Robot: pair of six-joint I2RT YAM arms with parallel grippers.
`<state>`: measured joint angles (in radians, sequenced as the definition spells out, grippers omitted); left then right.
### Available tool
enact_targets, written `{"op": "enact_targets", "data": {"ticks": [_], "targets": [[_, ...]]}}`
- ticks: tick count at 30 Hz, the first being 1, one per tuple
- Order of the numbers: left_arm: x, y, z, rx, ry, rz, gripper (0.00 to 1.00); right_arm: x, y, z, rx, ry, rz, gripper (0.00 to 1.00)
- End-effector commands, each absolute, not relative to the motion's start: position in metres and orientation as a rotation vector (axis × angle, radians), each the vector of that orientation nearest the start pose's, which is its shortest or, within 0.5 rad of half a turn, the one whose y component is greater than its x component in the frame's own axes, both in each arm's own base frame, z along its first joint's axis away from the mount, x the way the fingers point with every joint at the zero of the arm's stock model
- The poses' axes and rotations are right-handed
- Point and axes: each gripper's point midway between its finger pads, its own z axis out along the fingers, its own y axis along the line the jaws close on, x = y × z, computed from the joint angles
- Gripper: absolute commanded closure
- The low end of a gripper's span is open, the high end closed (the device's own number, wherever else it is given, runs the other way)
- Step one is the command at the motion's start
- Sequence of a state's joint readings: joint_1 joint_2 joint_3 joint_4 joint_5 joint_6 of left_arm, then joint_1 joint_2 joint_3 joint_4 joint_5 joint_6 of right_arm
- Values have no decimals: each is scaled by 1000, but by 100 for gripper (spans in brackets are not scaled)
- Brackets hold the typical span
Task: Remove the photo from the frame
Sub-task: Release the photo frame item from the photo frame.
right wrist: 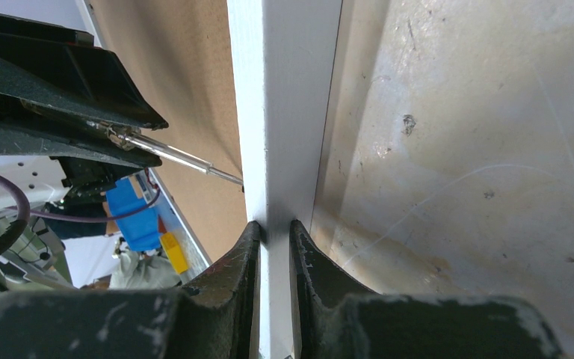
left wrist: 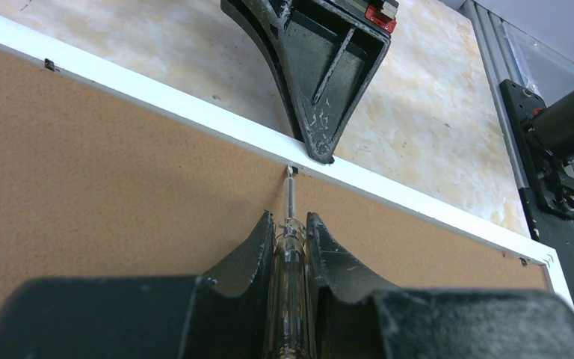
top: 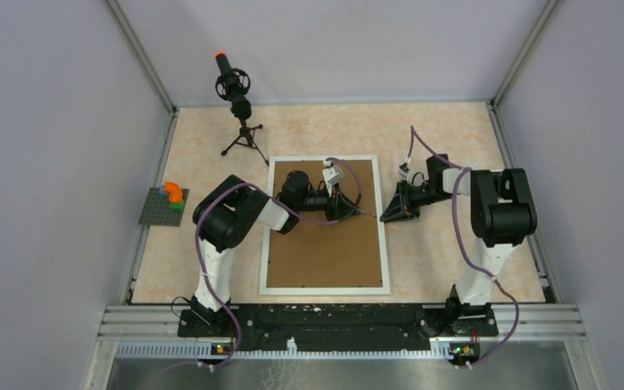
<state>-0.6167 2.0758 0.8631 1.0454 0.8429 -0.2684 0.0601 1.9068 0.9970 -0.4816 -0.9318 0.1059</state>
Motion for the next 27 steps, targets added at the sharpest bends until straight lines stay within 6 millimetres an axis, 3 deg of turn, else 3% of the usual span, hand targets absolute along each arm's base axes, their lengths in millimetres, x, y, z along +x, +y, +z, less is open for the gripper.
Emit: {"op": "enact_targets", "data": {"ticks": [1, 7, 13, 17, 27], "targets": [[272, -387, 46, 1002, 1673, -1423, 100, 290, 148, -9, -105, 2808, 1170, 96], [272, -386, 48, 980, 1676, -1421, 100, 289, 148, -10, -105, 2812, 1163, 96], [300, -373, 80, 864, 1659, -1398, 100, 288, 146, -11, -107, 2818, 1151, 96], [304, -364, 97, 848, 1642, -1401, 100, 287, 146, -12, -108, 2821, 1150, 97], [300, -361, 86, 893, 1626, -1382, 100, 285, 147, -11, -114, 2821, 1168, 96]]}}
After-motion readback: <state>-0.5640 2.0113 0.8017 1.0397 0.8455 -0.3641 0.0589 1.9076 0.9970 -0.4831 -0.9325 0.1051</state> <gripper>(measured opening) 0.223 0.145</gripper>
